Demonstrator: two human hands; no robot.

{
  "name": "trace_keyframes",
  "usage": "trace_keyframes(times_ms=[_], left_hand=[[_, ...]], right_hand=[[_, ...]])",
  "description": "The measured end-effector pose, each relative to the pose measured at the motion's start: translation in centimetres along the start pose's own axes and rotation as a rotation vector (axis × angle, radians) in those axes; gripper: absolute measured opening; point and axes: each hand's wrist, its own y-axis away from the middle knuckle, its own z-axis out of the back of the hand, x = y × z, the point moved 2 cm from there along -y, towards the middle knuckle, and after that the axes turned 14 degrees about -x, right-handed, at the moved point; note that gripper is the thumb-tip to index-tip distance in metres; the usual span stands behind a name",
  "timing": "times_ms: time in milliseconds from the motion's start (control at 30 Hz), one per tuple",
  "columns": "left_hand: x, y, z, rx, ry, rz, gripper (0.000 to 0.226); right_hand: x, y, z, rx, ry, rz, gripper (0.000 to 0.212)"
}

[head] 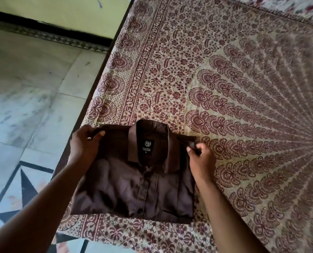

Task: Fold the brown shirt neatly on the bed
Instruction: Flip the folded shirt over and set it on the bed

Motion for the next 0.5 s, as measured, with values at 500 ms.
trace_keyframes(times_ms=[500], left_hand=[[-1.8, 4.7, 0.8, -0.011, -0.231, -0.653, 0.038]], right_hand=[[0.7, 3.9, -0.1, -0.352, 0.122, 0.538, 0.038]])
